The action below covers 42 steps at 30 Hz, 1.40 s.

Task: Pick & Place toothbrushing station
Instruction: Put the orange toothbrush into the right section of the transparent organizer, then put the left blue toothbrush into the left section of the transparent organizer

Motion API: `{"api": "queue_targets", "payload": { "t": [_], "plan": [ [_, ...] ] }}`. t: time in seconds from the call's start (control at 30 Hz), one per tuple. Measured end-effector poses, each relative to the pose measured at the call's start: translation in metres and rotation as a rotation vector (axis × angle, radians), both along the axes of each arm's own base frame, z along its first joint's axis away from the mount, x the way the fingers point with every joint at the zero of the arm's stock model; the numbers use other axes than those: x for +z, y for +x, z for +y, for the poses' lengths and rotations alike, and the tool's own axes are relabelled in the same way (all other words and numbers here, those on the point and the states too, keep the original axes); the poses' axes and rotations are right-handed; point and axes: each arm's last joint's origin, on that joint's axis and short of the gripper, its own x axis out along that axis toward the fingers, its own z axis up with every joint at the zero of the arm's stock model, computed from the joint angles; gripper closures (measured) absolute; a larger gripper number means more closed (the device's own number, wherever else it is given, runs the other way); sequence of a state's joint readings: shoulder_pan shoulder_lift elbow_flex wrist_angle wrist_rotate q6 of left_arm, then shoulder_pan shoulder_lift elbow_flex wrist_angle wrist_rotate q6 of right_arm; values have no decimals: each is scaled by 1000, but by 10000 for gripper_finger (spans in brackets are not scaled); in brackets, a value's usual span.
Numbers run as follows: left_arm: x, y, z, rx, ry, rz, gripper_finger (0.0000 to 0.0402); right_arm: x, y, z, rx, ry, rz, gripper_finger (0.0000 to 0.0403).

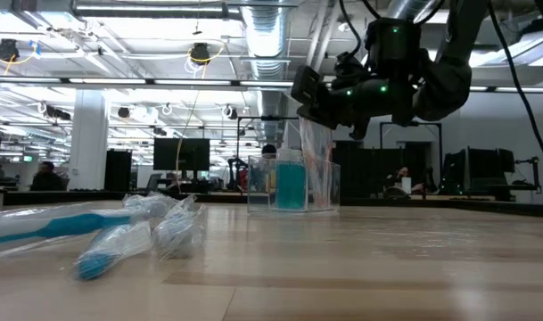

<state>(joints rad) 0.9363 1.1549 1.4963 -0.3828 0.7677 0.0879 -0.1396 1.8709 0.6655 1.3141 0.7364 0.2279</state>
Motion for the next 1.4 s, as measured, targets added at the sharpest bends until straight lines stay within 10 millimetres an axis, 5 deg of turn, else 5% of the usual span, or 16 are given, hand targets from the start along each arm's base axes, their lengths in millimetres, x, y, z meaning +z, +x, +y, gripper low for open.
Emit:
{"api": "queue_targets", "payload": {
  "t": [0.53,0.73,1.1,1.4],
  "plan": [
    [0,0,0,-1,11,3,286,-19,-12,11,31,52,59,394],
    [-19,7,4,-16,-41,39,286,-23,-17,22,59,47,70,392],
    [-38,21,2,-71,-61,57,286,-23,-19,32,26,53,56,248],
    [-37,28,-5,-112,-61,51,286,-3,-20,46,66,-11,-23,185]
  ]
}}
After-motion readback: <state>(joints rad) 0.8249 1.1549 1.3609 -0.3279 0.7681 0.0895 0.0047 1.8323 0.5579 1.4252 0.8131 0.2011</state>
